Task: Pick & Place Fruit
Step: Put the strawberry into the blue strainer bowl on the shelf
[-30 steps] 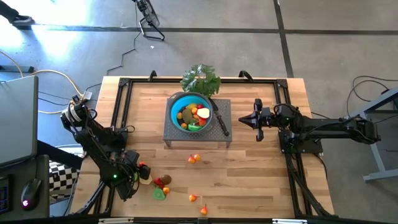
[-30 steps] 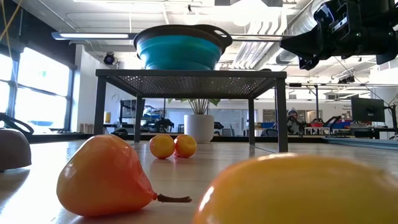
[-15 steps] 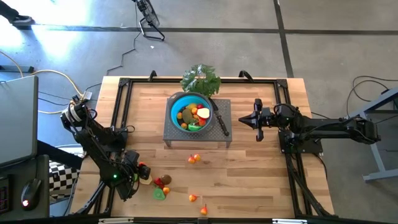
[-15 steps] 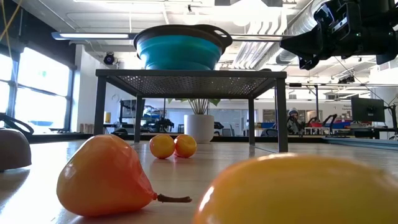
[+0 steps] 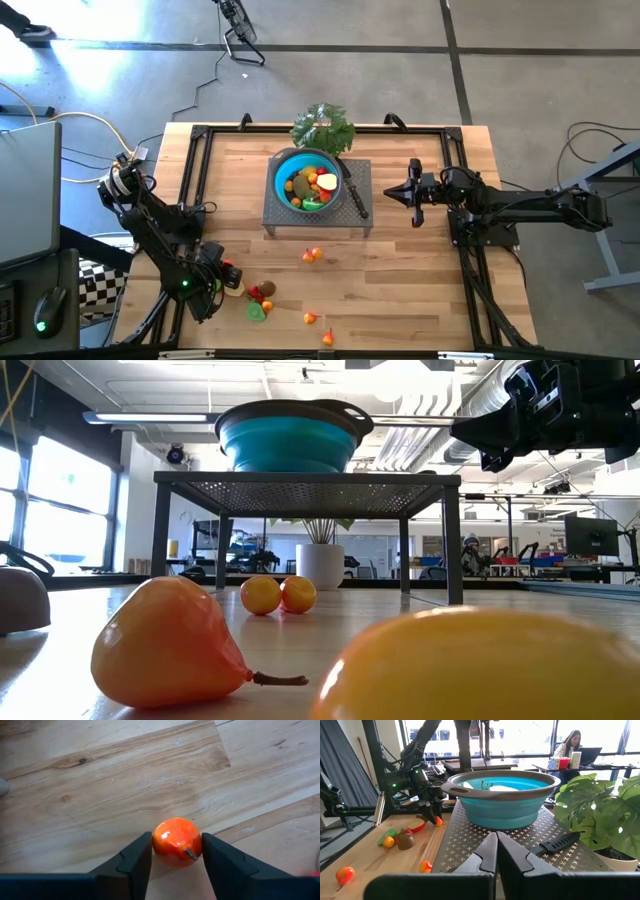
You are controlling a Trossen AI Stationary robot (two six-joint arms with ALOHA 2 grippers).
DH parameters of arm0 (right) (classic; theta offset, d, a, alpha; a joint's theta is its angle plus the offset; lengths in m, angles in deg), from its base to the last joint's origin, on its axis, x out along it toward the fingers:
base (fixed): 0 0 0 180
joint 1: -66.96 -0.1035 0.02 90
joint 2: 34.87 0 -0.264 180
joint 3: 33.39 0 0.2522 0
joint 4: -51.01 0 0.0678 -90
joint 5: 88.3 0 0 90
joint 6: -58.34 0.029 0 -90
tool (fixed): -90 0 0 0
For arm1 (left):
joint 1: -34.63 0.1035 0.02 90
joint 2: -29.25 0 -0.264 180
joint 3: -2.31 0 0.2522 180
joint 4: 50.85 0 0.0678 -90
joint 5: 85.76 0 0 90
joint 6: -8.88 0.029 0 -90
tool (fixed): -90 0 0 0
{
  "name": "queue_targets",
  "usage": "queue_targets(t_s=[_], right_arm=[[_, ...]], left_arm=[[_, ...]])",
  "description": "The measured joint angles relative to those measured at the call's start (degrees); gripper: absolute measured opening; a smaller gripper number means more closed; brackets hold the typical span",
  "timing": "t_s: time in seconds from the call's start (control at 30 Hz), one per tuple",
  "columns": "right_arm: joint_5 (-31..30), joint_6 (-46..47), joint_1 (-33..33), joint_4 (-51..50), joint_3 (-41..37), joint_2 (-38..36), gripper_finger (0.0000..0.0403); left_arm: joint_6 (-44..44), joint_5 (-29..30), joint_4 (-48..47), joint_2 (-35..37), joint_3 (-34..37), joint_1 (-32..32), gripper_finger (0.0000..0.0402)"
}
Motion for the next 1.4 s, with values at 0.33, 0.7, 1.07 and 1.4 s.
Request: queue_targets(t_s=[0.33,0.7,1.07,1.4], right_arm=[[0.00,-0.04,0.01,-0.01,0.00,0.00,0.0002],[0.00,-0.17,0.01,-0.01,0.00,0.00,0.0002],[0.00,-0.17,0.01,-0.01,0.00,0.00,0.0002],[0.00,-0.15,0.01,-0.01,0.00,0.00,0.0002]], left_arm=[[1.10,0.02,0.04,0.02,0.00,0.00,0.0140],[1.10,-0.02,-1.02,0.21,0.00,0.00,0.0139],[4.61,1.07,-5.39,8.41,-0.07,-0.02,0.0139],[10.26,13.04,-6.22,16.40,-0.09,0.00,0.0138]])
